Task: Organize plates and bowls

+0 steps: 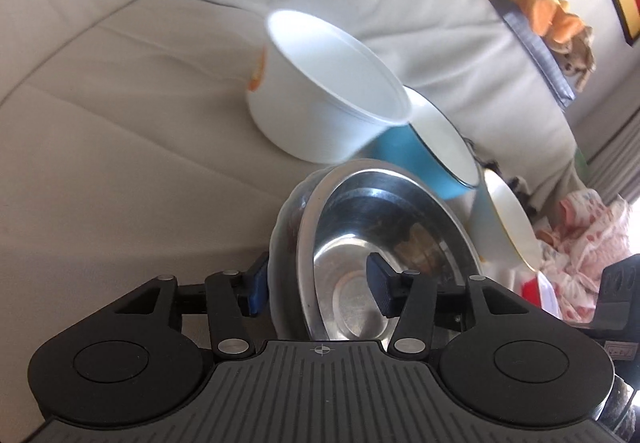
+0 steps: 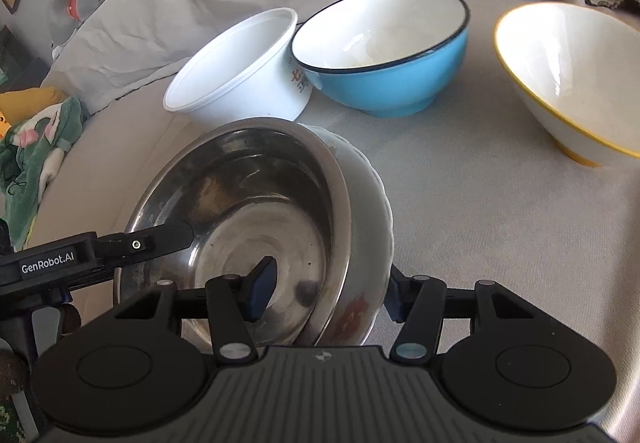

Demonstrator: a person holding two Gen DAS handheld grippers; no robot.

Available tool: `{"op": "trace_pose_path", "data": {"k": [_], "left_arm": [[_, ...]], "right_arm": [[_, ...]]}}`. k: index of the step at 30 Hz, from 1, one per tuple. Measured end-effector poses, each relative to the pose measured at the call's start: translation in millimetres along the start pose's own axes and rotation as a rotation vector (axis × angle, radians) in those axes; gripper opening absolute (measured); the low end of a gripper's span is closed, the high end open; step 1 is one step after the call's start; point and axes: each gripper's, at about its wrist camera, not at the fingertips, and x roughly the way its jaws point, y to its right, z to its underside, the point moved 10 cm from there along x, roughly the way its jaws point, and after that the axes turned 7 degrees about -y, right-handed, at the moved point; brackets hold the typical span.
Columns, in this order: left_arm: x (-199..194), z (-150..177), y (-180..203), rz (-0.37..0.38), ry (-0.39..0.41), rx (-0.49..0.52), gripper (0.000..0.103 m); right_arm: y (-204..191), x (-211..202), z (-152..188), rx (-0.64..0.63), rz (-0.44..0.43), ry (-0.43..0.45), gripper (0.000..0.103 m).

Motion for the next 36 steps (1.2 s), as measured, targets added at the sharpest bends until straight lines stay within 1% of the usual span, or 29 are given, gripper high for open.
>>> {"op": "trace_pose_path", "data": {"k": [3, 6, 7, 8, 10, 12, 13, 14, 16, 17, 19, 22, 25, 26, 27, 28, 29, 30, 31, 34, 36], "left_arm": [[9.5, 4.7, 13.9, 0.049, -0.016, 0.021, 0.054], [15.7, 5.1, 21.0, 0.047, -0.009, 0.047, 0.054], [15.2, 5.0, 20.0, 0.047, -0.008, 0.043, 0.052], [13.2, 4.1, 17.8, 0.05, -0.007, 0.028, 0.049], [0.4, -0.7, 12.7, 0.028, 0.04, -0.008, 0.047], [-21.1, -8.6, 13.9, -0.016, 0.118, -0.018, 0.047], [-30.6, -12.2, 17.7, -0.03, 0.154, -0.021, 0.047], [-37.5, -15.0, 23.8, -0.031, 0.177, -0.02, 0.047], [-43.4, -18.7, 43.0, 0.002, 0.188, 0.001, 0.047], [-42.3, -19.6, 54.7, 0.025, 0.181, 0.014, 0.047], [-36.8, -19.5, 76.6, 0.06, 0.161, 0.034, 0.047], [-20.5, -12.8, 114.3, 0.096, 0.115, 0.092, 0.047], [-1.1, 0.2, 141.3, 0.107, 0.05, 0.141, 0.047], [5.3, 5.9, 149.5, 0.11, 0.026, 0.158, 0.046], [9.8, 11.3, 155.1, 0.111, 0.007, 0.172, 0.046], [13.9, 15.7, 160.0, 0.108, -0.007, 0.184, 0.046], [16.7, 18.6, 163.6, 0.104, -0.017, 0.192, 0.046], [19.3, 20.4, 166.6, 0.102, -0.024, 0.198, 0.046], [21.8, 21.5, 169.0, 0.098, -0.029, 0.201, 0.046], [29.8, 18.5, 175.9, 0.084, -0.031, 0.197, 0.046], [35.9, 12.8, 181.9, 0.086, -0.032, 0.182, 0.046]], "right_arm": [[19.2, -11.7, 9.5, 0.063, -0.012, 0.012, 0.055], [30.3, -17.9, 13.4, 0.083, -0.025, 0.03, 0.055], [31.9, -20.1, 13.5, 0.084, -0.021, 0.042, 0.055], [34.2, -23.6, 12.6, 0.081, 0.002, 0.063, 0.056], [39.9, -36.4, 10.4, 0.05, 0.074, 0.119, 0.057], [50.5, -54.3, 10.9, 0.05, 0.094, 0.171, 0.064], [58.7, -64.5, 11.8, 0.067, 0.083, 0.191, 0.067], [67.6, -71.7, 15.5, 0.091, 0.063, 0.201, 0.073], [85.5, -79.6, 23.5, 0.146, 0.02, 0.21, 0.077], [97.6, -82.1, 29.4, 0.18, 0.021, 0.21, 0.077], [119.7, -82.2, 38.5, 0.225, 0.059, 0.2, 0.077], [133.2, -82.6, 45.5, 0.27, 0.004, 0.198, 0.077], [132.2, -77.3, 46.3, 0.235, 0.018, 0.182, 0.077], [130.2, -76.0, 46.1, 0.216, 0.028, 0.181, 0.079], [126.9, -74.3, 46.3, 0.193, 0.036, 0.177, 0.084], [123.2, -71.5, 45.7, 0.169, 0.043, 0.172, 0.086], [120.0, -69.1, 45.4, 0.147, 0.048, 0.166, 0.091], [116.9, -67.0, 45.2, 0.131, 0.039, 0.163, 0.099], [114.7, -65.2, 45.2, 0.126, 0.019, 0.164, 0.103], [113.2, -64.9, 46.3, 0.111, 0.011, 0.168, 0.103], [110.6, -64.8, 46.6, 0.043, 0.007, 0.134, 0.103]]}}
